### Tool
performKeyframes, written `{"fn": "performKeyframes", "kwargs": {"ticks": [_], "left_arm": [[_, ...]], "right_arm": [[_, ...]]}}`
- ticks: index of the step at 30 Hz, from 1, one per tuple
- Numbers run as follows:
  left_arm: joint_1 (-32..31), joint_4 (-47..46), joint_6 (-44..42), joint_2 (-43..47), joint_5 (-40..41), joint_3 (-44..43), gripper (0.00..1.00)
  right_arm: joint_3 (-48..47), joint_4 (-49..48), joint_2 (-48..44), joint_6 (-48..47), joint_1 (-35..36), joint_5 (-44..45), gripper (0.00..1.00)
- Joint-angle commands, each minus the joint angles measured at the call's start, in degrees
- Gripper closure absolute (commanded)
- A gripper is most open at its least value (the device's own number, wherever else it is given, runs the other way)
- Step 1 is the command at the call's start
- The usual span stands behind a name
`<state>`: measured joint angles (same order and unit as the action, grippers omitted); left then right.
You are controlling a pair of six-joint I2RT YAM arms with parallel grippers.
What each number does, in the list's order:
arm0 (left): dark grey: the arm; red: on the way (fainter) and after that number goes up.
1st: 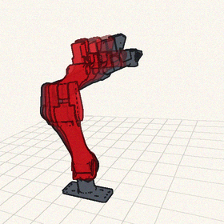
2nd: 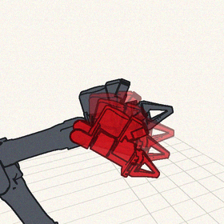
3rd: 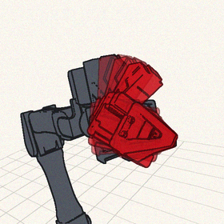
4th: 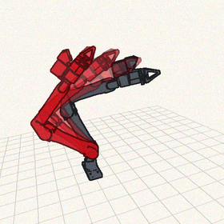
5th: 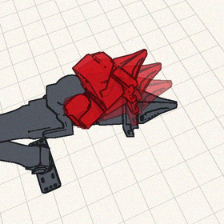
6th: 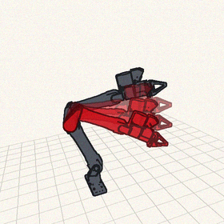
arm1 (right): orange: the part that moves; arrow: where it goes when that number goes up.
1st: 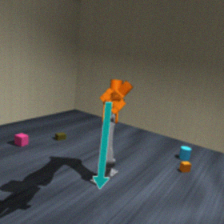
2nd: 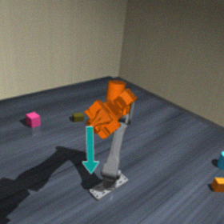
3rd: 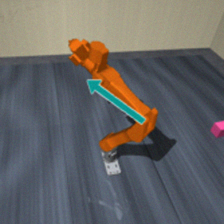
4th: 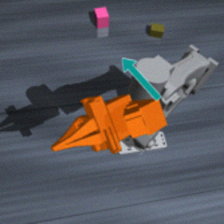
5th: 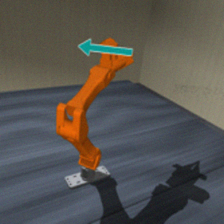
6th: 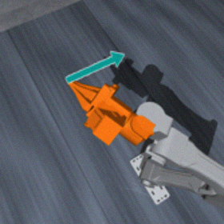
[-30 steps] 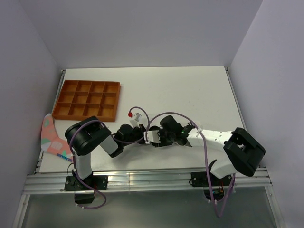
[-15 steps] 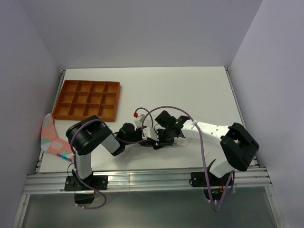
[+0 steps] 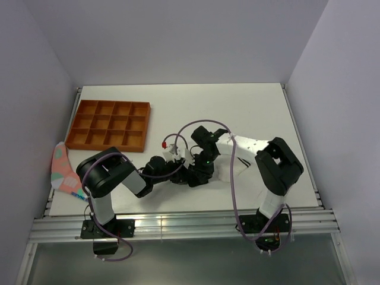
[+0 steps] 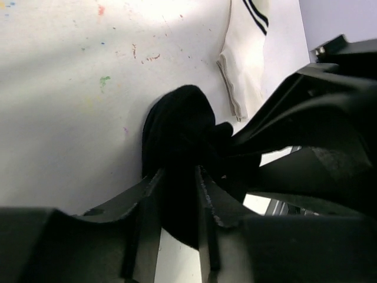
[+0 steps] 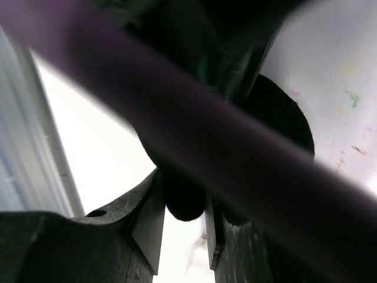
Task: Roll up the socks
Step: Roll the sock at the center of the board.
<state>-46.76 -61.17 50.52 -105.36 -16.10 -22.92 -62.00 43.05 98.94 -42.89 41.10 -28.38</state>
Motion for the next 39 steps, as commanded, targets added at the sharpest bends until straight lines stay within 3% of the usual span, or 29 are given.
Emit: {"fn": "performKeyframes", "kwargs": {"ticks": [1,9,30,39], "left_arm": [[-0.79,6.41,-2.1,0.5,5.02,3.4,0.65],[-0.79,2.81,-1.57,4.55,8.27,7.7,0.54],[-0.79,-11.25,-1.83,12.01,13.55,16.76,0.45],[-0.79,-7.04,-6.4,20.53,13.46,17.38,0.42]], "right_arm": [[-1.37,4.32,5.82,1.23,-2.34,-6.51,0.74],[-6.82,8.63,12.24,1.41,-4.8,-8.97,0.76],[-12.27,12.58,20.5,5.02,-6.82,-5.81,0.78],[-16.13,15.57,23.58,6.77,-6.91,-4.84,0.78]]}}
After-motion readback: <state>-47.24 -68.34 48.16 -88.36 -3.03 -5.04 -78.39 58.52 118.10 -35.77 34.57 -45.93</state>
